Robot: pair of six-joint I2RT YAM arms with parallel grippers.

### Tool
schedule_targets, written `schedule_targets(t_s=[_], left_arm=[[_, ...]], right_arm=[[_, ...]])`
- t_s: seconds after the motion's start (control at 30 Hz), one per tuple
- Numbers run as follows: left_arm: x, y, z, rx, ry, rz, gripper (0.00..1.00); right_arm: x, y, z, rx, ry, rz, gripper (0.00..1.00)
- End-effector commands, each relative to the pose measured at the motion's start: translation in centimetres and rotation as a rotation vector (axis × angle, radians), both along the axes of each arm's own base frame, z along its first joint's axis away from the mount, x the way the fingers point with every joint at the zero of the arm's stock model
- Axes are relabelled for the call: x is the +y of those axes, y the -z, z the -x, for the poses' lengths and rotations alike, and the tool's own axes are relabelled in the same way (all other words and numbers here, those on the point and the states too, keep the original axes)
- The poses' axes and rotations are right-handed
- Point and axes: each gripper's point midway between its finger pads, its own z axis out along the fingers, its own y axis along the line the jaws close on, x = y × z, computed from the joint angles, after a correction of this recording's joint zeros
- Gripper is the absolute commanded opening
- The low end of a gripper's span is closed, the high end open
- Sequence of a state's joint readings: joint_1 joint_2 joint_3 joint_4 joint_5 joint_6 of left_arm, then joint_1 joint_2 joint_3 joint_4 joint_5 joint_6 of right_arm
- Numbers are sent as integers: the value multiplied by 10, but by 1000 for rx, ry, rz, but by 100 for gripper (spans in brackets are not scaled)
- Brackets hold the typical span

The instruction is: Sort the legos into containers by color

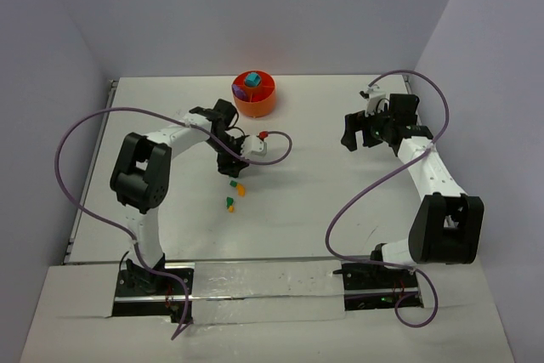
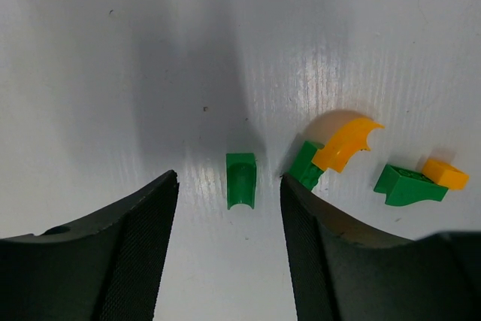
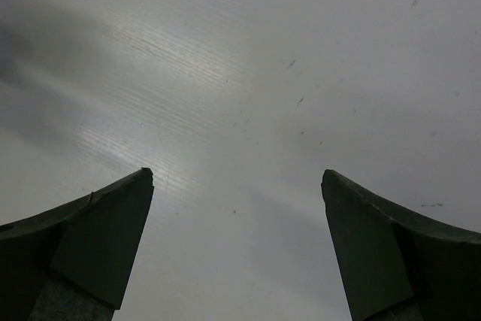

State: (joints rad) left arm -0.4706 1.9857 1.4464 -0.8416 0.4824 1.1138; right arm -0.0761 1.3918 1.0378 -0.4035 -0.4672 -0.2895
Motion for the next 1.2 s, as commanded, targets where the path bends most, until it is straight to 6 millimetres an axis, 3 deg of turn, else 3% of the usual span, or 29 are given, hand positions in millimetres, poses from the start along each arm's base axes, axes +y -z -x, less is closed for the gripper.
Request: schedule_targets(t_s=[0.0,0.57,0.73,0.83,0.9,0.93,1.0,1.1,1.17], left_arm=[[-8,-1,-6,-17,17,18,60],[1,14,-4,-10,8,-33,29],[0,6,-4,-11,-4,-14,19],[-8,-20,-13,1,-53,59,8],[-7,-50,-21,33,-117,129,1],[-7,-64,-26,41,-146,162,0],[-11,-118,-49,28,-213,271,0],[-7,-160,-64,36,-264,367,0],[0,-184,-92,-12,-330,440,0]], right_arm=[[-1,-14,-6,-72,-12,25,100],[-4,-8,-8,-57,-5,35,100],[-4,-9,-8,-57,-4,36,100],[-4,-11,-9,-55,0,31,100],[-3,-13,-8,-55,1,20,100],[-2,-14,-8,-55,3,16,100],[0,-17,-8,-57,4,-3,100],[2,-20,-9,-57,6,-19,100],[3,-23,-11,-56,10,-29,100]])
